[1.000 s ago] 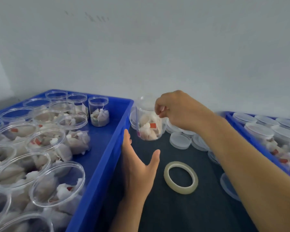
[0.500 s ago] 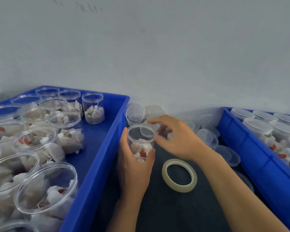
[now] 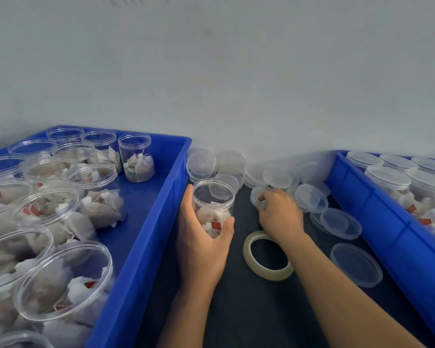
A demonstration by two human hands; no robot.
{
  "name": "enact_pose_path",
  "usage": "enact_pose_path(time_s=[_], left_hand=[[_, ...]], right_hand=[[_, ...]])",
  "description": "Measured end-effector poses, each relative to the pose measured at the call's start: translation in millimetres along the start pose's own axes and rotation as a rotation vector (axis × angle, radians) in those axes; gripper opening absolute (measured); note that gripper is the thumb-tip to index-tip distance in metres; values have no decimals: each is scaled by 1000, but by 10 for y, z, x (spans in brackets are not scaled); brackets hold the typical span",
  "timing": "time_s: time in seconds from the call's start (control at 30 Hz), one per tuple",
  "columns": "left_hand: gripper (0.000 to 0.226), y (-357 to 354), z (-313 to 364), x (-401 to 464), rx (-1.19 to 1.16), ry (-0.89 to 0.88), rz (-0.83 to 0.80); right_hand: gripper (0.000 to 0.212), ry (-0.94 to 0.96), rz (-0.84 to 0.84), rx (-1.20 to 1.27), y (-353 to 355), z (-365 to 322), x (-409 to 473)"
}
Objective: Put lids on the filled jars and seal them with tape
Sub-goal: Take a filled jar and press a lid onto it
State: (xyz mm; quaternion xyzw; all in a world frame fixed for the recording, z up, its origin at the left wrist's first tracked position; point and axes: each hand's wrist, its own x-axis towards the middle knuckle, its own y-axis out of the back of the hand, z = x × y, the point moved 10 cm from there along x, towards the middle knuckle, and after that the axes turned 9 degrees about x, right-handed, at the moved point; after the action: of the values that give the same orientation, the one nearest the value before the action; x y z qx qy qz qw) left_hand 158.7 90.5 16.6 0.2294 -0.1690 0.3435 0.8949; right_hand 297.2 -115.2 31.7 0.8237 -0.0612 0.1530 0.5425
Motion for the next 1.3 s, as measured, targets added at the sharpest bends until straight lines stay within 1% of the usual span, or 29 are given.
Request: enact_pose_path(time_s=[0.13, 0.23, 0.3, 0.33, 0.4, 0.43, 0.47, 0.5, 0.53, 0.57, 0.63, 0.67, 0.77, 0.83, 0.9, 1.0, 1.13, 1.23, 1.3], left_hand=[[100, -6, -3, -4, -19, -4, 2], [99, 7, -4, -2, -32, -2, 22], [98, 28, 1, -7, -30, -5, 41], [98, 41, 4, -10, -25, -6, 51], [96, 64, 23, -15, -17, -17, 65], [95, 75, 36, -13, -20, -24, 72], [95, 83, 45, -10, -23, -26, 74], [94, 87, 55, -7, -24, -24, 75], [94, 88, 67, -3, -21, -26, 76], [94, 88, 81, -3, -16, -36, 75], [93, 83, 115, -12, -9, -74, 75], [91, 83, 135, -19, -7, -96, 77], [93, 106, 203, -20, 27, -160, 97], [95, 123, 242, -28, 69, -215, 121], [97, 129, 265, -35, 102, -248, 133], [99, 117, 280, -45, 117, -249, 125], [93, 115, 378, -89, 129, -296, 116], [92, 109, 396, -102, 125, -299, 109], [96, 95, 382, -115, 130, -293, 102]], right_hand=[[9, 14, 62, 17, 97, -9, -5], [13, 55, 184, 130, 288, -43, -38], [22, 54, 270, 321, 482, -62, -72], [24, 30, 302, 462, 578, -63, -87], [20, -40, 343, 790, 732, -58, -116], [14, -83, 334, 970, 763, -55, -119], [12, -134, 281, 1153, 737, -75, -117], [13, -183, 181, 1320, 669, -139, -126], [15, -214, 55, 1433, 582, -238, -149], [18, -222, -73, 1481, 501, -353, -190], [24, -188, -259, 1454, 391, -539, -284], [26, -174, -294, 1409, 370, -580, -310], [28, -176, -274, 1257, 407, -573, -273], [29, -173, -281, 1197, 422, -570, -234], [28, -166, -294, 1177, 420, -585, -217], [23, -157, -297, 1176, 428, -596, -207], [22, -181, -308, 1210, 414, -500, -191], [12, -159, -290, 1139, 417, -426, -175], [11, -128, -278, 1045, 423, -405, -161]])
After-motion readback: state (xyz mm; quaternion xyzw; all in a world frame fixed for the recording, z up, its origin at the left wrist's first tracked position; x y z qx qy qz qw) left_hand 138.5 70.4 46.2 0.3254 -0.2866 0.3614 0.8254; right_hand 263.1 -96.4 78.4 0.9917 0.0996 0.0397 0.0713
